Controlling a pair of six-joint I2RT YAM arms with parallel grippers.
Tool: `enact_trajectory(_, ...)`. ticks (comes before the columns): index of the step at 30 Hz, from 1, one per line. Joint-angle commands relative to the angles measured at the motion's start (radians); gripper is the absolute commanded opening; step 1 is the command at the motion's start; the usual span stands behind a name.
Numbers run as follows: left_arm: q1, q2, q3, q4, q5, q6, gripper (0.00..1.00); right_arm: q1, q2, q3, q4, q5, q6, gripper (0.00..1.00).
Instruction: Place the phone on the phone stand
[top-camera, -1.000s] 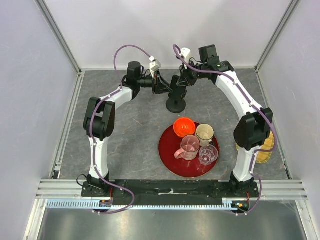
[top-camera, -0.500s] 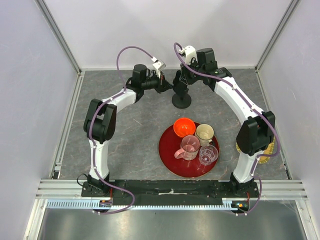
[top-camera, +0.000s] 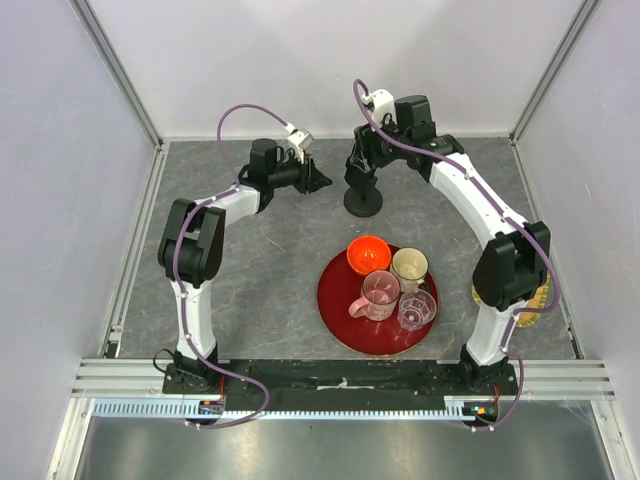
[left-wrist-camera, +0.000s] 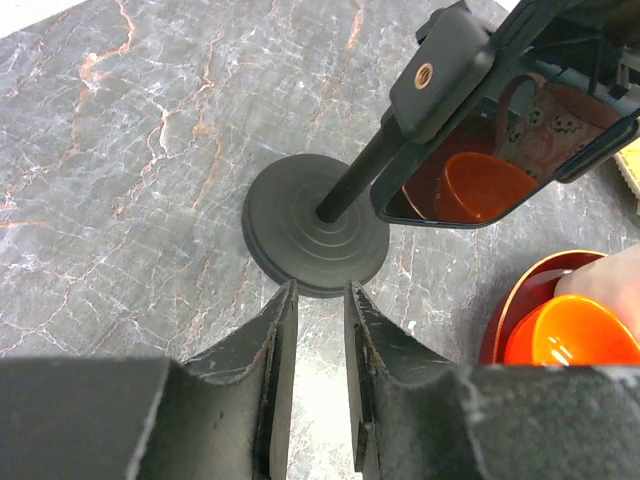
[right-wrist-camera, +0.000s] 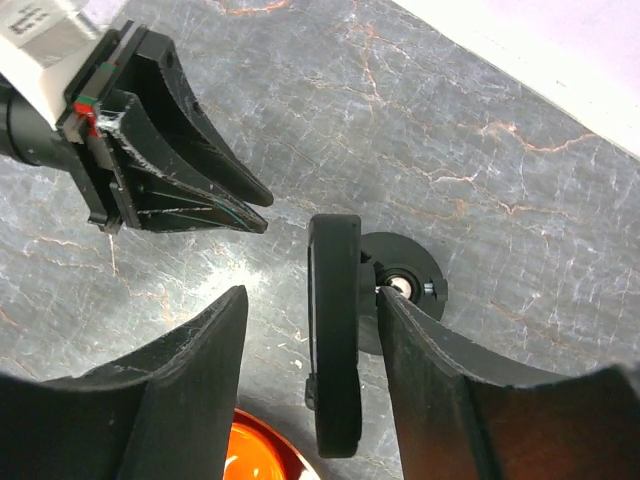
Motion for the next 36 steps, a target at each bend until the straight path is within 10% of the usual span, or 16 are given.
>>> enact_trajectory(1,-0.006,-0.089,-0.01,0.089,0.019,-0.035,0.32,-0.04,-0.02,0.028,0.042,-0.016,0.099,0.64)
enact_trajectory(12,-0.006,-0.107,-0.042,0.143,0.025,-0.067,0.32,-0.1,-0.034,-0.005,0.056,-0.066,0.174,0.68)
enact_trajectory(36,-0.006,-0.107,-0.057,0.195,0.064,-0.102,0.37,-0.144,-0.077,-0.111,0.092,-0.281,0.025,0.26)
